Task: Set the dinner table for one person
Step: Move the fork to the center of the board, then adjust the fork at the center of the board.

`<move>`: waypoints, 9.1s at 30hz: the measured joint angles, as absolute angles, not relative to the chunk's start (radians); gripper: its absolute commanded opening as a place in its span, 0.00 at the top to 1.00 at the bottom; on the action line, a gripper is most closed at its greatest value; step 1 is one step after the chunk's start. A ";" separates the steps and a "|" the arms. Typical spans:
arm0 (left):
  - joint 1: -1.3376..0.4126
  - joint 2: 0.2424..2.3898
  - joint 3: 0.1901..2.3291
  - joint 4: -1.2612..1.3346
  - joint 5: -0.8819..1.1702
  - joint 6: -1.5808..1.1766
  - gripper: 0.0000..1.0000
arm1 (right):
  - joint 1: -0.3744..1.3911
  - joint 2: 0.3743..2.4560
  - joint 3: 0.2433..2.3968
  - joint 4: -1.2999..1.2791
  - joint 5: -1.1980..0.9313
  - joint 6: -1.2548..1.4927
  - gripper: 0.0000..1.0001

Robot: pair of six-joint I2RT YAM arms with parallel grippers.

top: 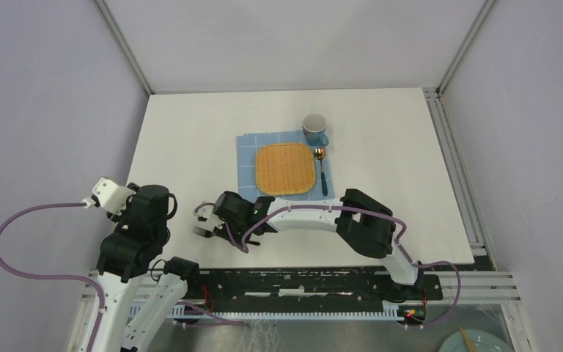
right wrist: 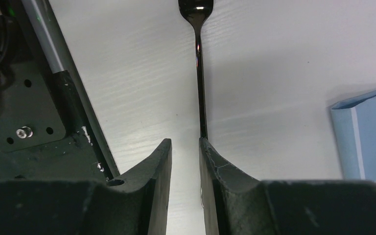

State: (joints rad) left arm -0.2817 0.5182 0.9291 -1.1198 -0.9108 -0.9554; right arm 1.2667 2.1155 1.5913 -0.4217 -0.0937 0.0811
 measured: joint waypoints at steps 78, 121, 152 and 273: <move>-0.282 0.530 0.898 -1.075 -0.868 -0.953 0.47 | 1.200 2.067 1.520 -0.376 -0.074 0.160 0.75; -0.281 0.530 0.896 -1.075 -0.862 -0.937 0.47 | 1.204 2.194 1.616 -0.357 -0.153 0.187 1.00; -0.282 0.512 0.896 -1.077 -0.854 -0.937 0.47 | 1.177 2.388 1.932 -0.382 0.203 0.423 1.00; -0.459 1.545 0.912 -0.635 -0.604 -1.076 0.51 | 0.715 1.308 0.999 -0.384 0.494 0.431 0.26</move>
State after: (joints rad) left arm -0.4591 1.5448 0.9119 -0.6346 -0.6044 -1.0760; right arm 0.7151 1.3079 0.9993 -0.3836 0.4942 0.4309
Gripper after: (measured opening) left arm 0.493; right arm 0.742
